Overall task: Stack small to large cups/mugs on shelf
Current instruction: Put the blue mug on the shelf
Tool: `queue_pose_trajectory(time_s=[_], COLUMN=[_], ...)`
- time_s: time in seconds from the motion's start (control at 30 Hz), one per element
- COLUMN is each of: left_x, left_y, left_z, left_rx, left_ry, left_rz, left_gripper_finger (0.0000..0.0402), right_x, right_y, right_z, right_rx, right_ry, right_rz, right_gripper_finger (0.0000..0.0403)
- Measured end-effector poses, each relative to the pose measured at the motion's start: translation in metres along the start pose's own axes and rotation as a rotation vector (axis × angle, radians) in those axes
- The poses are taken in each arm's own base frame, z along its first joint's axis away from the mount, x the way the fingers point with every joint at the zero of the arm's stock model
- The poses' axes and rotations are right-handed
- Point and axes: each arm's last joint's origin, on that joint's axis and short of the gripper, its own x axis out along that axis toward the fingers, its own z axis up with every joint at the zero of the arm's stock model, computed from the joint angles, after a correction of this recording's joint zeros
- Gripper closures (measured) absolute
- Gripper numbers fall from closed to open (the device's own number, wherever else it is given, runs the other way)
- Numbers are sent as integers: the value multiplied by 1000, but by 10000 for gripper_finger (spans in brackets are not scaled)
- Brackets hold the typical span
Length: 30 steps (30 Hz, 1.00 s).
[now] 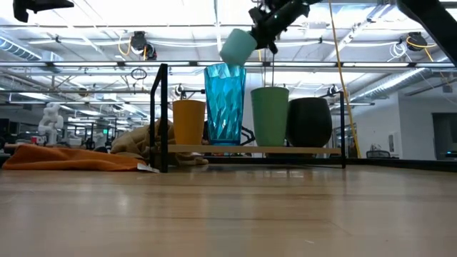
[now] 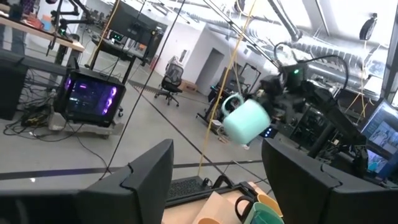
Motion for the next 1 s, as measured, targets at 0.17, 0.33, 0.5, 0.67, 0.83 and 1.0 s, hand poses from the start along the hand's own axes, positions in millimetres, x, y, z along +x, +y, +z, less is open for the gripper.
queue_pose_trajectory(time_s=[0.17,0.33,0.5,0.67,0.83,1.0], left_x=[0,0,0,0,0,0], left_y=[0,0,0,0,0,0], left_z=[0,0,0,0,0,-1], left_rx=[-5,-20,-30,-32,-44,-52], left_ry=[1,1,1,1,2,13], left_rz=[0,1,0,1,0,-2], left_gripper_finger=[158,158,158,158,158,158], right_x=[14,25,31,39,53,69], right_y=[1,10,26,35,35,30], right_z=[-5,-11,-21,-29,-43,-62], right_rx=[-10,-25,-86,-112,-108,-94], right_ry=[36,92,194,252,294,342], right_rz=[-7,14,-20,-31,-20,-18], right_gripper_finger=[403,403,403,403,403,403])
